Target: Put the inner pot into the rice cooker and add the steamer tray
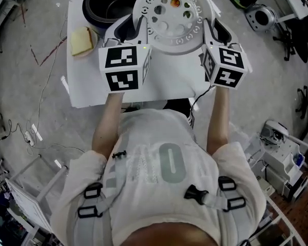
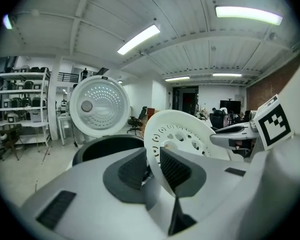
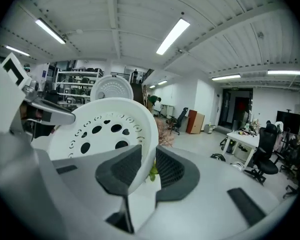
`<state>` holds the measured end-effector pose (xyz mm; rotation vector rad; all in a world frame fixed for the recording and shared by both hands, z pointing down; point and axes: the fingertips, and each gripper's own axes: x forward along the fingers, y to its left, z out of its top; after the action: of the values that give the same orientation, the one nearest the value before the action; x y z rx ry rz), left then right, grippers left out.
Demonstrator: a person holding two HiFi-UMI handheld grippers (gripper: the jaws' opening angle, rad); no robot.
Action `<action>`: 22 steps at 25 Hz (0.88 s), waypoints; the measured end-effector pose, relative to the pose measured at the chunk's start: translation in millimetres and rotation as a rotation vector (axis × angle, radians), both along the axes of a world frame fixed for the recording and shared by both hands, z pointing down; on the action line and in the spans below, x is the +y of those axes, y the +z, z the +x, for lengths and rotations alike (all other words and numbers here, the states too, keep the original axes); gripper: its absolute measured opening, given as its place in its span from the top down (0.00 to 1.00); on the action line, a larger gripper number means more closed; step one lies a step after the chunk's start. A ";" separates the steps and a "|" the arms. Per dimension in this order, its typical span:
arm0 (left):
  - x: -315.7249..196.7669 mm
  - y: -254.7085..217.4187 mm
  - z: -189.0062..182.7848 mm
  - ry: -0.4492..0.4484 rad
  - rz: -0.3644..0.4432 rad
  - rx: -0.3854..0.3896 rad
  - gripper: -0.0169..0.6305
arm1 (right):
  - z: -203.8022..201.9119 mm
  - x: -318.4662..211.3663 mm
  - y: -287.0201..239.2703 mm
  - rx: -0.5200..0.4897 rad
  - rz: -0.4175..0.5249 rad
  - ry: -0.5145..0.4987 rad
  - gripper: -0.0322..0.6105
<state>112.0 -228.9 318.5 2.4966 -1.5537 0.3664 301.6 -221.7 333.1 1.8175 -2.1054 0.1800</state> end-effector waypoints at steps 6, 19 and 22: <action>-31.1 -43.9 -61.6 -0.076 0.088 -0.050 0.83 | -62.9 -44.0 -36.1 -0.039 0.069 -0.104 0.79; -94.0 -49.1 -152.6 -0.182 0.066 -0.044 0.83 | -154.1 -124.1 -44.9 -0.091 0.049 -0.243 0.79; -105.2 -39.2 -162.2 -0.198 0.045 -0.052 0.83 | -164.2 -135.2 -37.2 -0.067 0.027 -0.255 0.79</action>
<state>-50.2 -334.1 279.3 2.3548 -1.8300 0.3729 137.4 -356.8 295.9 1.5577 -2.3718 0.1495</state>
